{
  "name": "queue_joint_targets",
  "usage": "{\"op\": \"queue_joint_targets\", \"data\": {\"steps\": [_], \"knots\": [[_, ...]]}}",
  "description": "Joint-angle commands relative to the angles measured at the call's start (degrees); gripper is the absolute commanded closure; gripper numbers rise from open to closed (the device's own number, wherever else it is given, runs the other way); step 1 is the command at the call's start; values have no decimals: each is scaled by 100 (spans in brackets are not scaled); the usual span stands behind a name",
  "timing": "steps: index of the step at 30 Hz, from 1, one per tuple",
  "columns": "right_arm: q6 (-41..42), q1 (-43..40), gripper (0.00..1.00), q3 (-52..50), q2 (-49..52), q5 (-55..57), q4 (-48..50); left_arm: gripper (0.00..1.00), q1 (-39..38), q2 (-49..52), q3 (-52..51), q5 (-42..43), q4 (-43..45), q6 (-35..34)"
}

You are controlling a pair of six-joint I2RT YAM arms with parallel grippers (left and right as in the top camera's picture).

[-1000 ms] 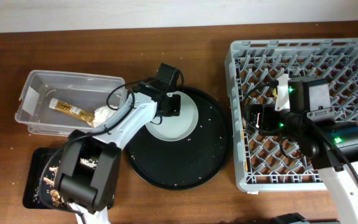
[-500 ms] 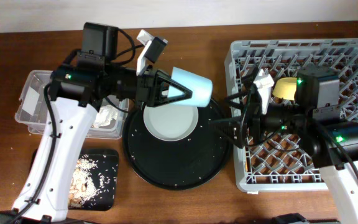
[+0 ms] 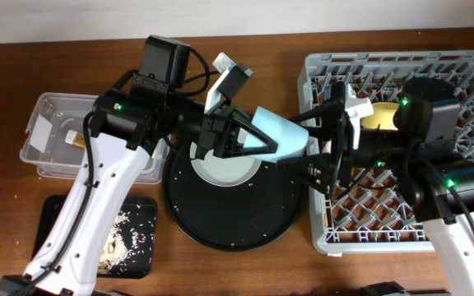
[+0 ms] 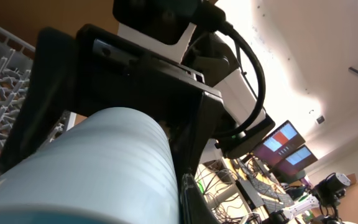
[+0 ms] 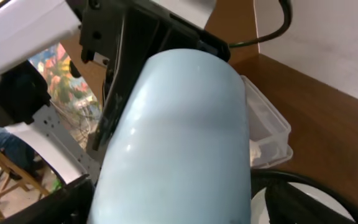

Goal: Sort waste into correct bins and load items into the dishwasher rack

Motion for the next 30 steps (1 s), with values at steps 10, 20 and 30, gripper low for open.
{"op": "queue_joint_targets", "data": {"steps": [10, 20, 30], "knots": [[-9, -7, 41, 17, 20, 916, -195, 67, 310, 9, 31, -918, 42, 131], [535, -9, 46, 17, 208, 6312, -664, 47, 1624, 9, 11, -5453, -710, -798], [680, -15, 45, 17, 2667, 7678, 398, 47, 1624, 13, -966, -5694, -903, -754]]}}
